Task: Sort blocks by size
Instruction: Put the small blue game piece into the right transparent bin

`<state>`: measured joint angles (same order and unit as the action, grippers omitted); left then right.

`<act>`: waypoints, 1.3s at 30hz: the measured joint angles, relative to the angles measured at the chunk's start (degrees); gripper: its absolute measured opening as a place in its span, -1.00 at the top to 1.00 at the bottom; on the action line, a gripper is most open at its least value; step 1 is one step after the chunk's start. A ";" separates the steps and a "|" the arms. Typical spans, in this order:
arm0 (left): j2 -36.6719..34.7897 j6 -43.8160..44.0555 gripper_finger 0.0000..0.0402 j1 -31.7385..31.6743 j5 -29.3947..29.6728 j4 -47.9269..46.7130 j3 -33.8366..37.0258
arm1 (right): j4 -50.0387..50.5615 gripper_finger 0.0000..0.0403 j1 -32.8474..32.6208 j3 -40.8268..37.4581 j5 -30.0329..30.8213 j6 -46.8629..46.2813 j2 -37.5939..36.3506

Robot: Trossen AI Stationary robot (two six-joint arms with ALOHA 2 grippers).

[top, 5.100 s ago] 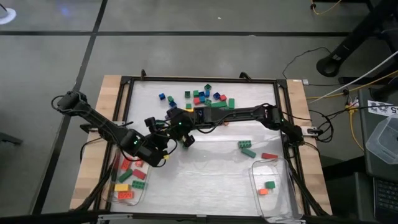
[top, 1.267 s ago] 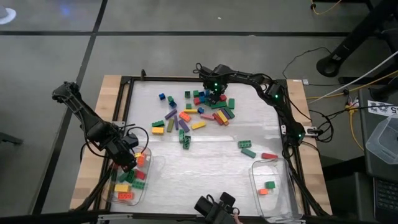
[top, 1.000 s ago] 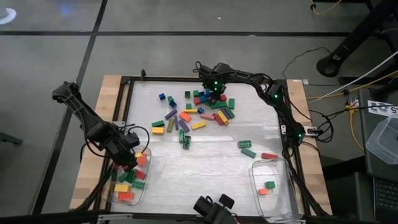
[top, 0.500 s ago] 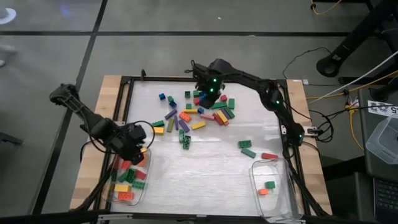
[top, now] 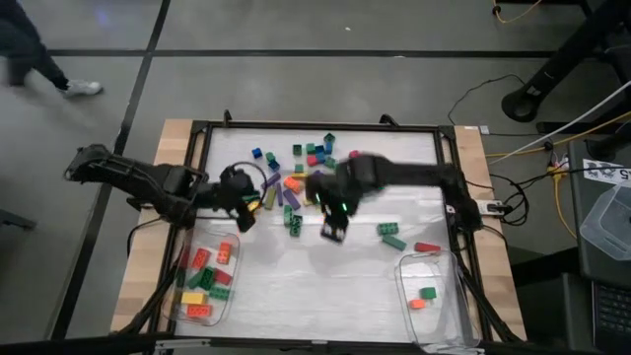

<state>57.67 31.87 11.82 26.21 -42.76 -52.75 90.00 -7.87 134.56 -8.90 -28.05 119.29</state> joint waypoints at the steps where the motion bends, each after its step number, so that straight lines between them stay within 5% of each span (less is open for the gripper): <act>1: 0.00 -1.37 0.14 -1.58 -0.10 0.59 0.00 | 0.04 0.30 -2.36 -0.02 0.95 -2.21 -0.71; 9: 0.02 -7.72 0.14 -9.32 -4.05 1.26 0.00 | -0.01 0.27 -21.79 -2.25 14.46 -26.64 -2.77; 14: 0.02 -10.12 0.14 -10.03 -5.26 1.24 0.00 | -0.03 0.26 -32.51 -8.19 17.33 -45.39 -2.80; 27: 0.03 -9.62 0.14 -9.99 -5.26 1.48 0.00 | 0.09 0.26 -43.83 -27.01 2.46 -59.79 -3.09; 39: 0.95 -5.08 0.14 -13.18 -4.54 1.92 -0.07 | -0.08 0.26 -48.77 -32.38 1.75 -63.26 -3.09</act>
<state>58.62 26.79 -1.36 21.67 -40.84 -52.82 89.92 -56.64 102.18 -7.15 -91.31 116.20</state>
